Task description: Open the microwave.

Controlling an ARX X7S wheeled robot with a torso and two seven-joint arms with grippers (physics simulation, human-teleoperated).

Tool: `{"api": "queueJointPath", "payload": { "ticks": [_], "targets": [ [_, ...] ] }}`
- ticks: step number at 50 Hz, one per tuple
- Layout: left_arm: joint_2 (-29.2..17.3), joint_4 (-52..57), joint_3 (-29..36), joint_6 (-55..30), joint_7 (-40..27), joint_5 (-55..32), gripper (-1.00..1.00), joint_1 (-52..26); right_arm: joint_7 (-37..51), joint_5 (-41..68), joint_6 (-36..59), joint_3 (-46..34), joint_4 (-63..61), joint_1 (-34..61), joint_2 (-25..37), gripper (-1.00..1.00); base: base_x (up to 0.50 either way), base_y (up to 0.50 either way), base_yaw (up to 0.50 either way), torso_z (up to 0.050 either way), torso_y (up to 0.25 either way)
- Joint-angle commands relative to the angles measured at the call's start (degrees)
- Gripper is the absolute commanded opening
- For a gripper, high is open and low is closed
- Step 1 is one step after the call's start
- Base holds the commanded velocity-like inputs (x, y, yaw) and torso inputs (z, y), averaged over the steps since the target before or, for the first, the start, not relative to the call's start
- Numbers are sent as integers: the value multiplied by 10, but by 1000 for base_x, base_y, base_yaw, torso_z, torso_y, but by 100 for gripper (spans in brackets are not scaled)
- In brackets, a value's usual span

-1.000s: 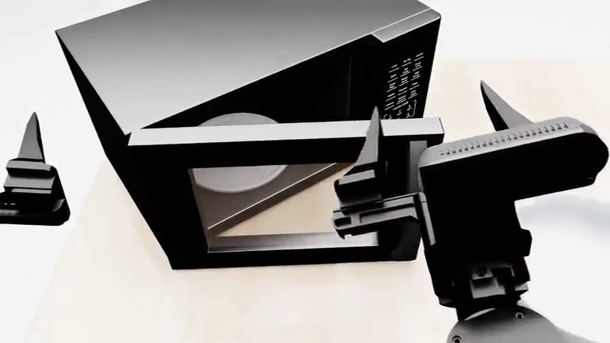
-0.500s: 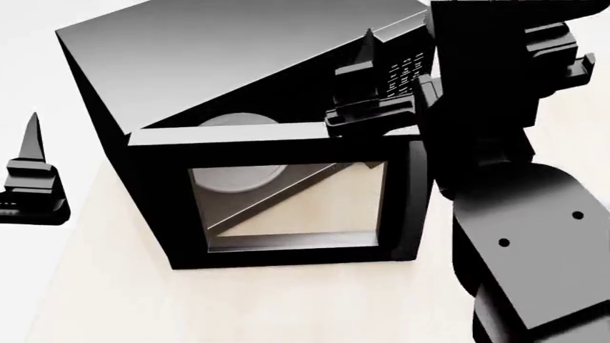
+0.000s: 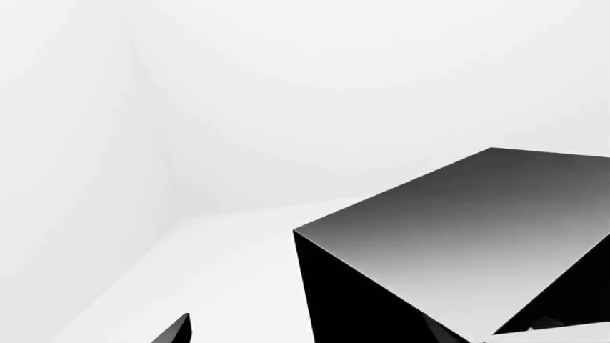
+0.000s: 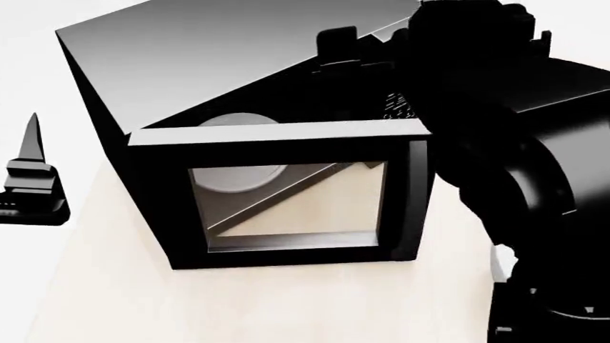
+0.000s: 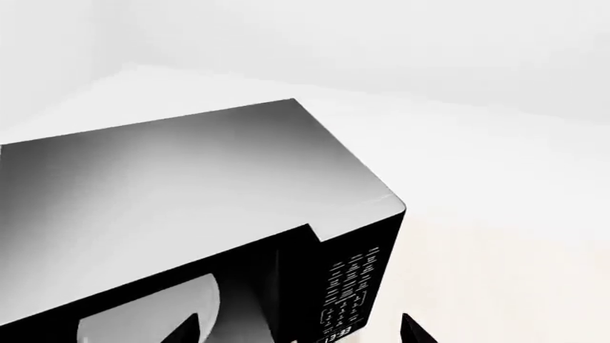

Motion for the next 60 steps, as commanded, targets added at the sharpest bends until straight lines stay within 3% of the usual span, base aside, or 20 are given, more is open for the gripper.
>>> {"api": "queueJointPath", "payload": {
  "ticks": [1, 21, 60],
  "targets": [
    [-1, -2, 1, 3, -2, -2, 100, 1, 1, 4, 47, -1, 115, 64, -22, 100, 0, 0, 0, 0, 0],
    [-3, -4, 2, 6, -6, -6, 100, 1, -50, -22, -12, -86, 293, 133, -29, 100, 0, 0, 0, 0, 0],
    [-6, -6, 1, 7, -13, -15, 100, 1, -109, -54, -128, -159, 444, 142, -50, 100, 0, 0, 0, 0, 0]
  ]
}}
